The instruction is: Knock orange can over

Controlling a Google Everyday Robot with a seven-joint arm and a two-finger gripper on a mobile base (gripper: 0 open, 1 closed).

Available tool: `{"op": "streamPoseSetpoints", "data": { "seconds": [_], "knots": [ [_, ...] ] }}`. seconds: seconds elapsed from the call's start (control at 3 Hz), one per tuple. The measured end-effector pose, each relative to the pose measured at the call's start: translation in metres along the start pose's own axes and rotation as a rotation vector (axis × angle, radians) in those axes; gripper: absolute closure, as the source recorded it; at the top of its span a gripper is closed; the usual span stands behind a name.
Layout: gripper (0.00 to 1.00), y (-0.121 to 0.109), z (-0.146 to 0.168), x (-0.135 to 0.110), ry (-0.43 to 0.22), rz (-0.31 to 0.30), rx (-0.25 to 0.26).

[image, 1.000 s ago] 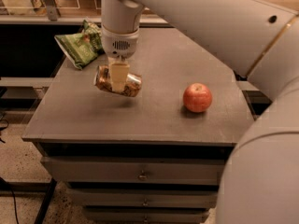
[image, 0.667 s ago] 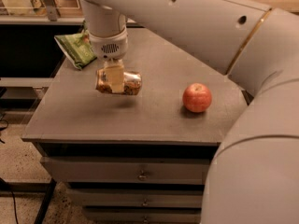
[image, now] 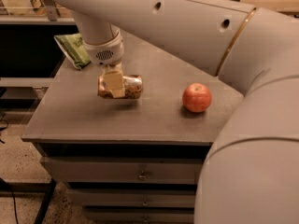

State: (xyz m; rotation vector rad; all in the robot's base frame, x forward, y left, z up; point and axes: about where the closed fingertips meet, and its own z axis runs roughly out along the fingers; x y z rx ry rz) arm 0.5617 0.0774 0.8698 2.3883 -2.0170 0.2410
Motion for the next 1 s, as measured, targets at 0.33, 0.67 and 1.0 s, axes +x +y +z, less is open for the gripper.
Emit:
{"op": "streamPoseSetpoints", "data": {
  "seconds": [0.33,0.67,1.0],
  "knots": [
    [0.24,-0.0044,0.0004,-0.0036,-0.015,0.0,0.018],
    [0.0,-0.0101,0.0012,-0.0085,-0.035,0.0,0.041],
    [0.0,-0.0101,0.0012,-0.0085,-0.035,0.0,0.041]
  ]
}}
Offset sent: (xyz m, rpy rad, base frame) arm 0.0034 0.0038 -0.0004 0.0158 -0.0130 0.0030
